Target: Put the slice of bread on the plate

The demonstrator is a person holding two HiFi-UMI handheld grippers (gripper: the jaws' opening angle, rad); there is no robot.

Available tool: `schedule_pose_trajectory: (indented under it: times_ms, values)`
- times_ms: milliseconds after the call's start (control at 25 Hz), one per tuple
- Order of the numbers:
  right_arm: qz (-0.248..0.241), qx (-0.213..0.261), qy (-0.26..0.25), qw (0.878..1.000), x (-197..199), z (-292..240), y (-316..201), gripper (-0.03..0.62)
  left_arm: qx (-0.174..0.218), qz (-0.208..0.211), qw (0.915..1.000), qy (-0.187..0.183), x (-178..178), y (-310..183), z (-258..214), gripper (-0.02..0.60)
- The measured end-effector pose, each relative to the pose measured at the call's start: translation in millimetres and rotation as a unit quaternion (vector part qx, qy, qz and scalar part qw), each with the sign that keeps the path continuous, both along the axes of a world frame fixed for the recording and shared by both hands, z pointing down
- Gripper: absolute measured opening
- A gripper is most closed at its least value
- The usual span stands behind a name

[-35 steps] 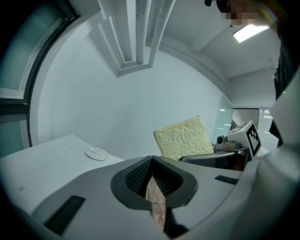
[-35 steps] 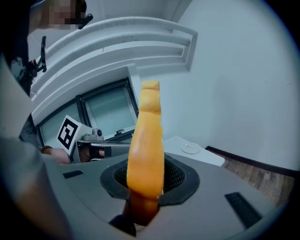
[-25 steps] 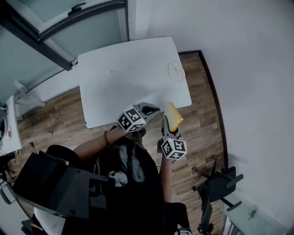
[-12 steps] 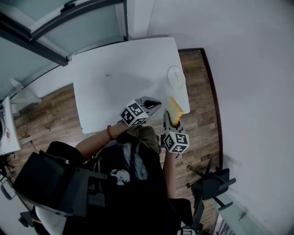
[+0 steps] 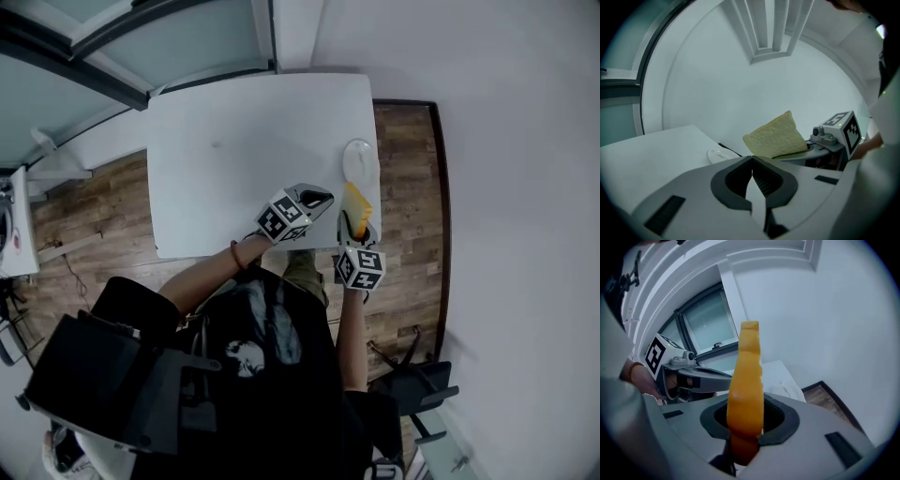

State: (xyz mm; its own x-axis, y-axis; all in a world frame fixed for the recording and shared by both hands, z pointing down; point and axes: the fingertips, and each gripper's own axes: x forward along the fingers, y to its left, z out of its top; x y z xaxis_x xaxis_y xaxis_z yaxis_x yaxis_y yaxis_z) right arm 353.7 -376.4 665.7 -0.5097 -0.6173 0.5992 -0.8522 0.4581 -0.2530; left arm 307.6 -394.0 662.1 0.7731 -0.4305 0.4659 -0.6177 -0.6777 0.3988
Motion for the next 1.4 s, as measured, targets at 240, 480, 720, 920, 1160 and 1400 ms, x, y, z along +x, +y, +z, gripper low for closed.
schedule_pose_trajectory:
  times_ms: [240,480,720,920,1160,1400]
  values:
    - [-0.041,-0.01,0.05,0.998,21.2,35.9,-44.1,0.1,-0.016,-0.027,0.9994,-0.015,17.9,-30.0,24.3,0.006]
    - [-0.061,-0.033,0.137,0.988,35.9,87.4,-90.9,0.1,-0.024,-0.05,0.9981,-0.025,15.4,-63.9,43.5,0.006]
    - [-0.061,-0.037,0.201,0.977,49.9,116.5,-139.3,0.1,-0.029,-0.064,0.9967,-0.041,17.6,-89.8,60.6,0.005]
    - [-0.066,-0.03,0.327,0.942,65.3,141.0,-166.7,0.1,-0.031,-0.071,0.9961,-0.043,18.9,-98.9,65.2,0.006]
    - [-0.161,-0.042,0.344,0.924,40.3,161.1,-145.0,0.176,-0.048,-0.089,0.9943,-0.033,4.1,-82.0,66.5,0.006]
    - [-0.177,-0.101,0.253,0.946,28.5,164.0,-108.2,0.385,-0.06,-0.089,0.9939,-0.025,-2.9,-70.3,68.4,0.006]
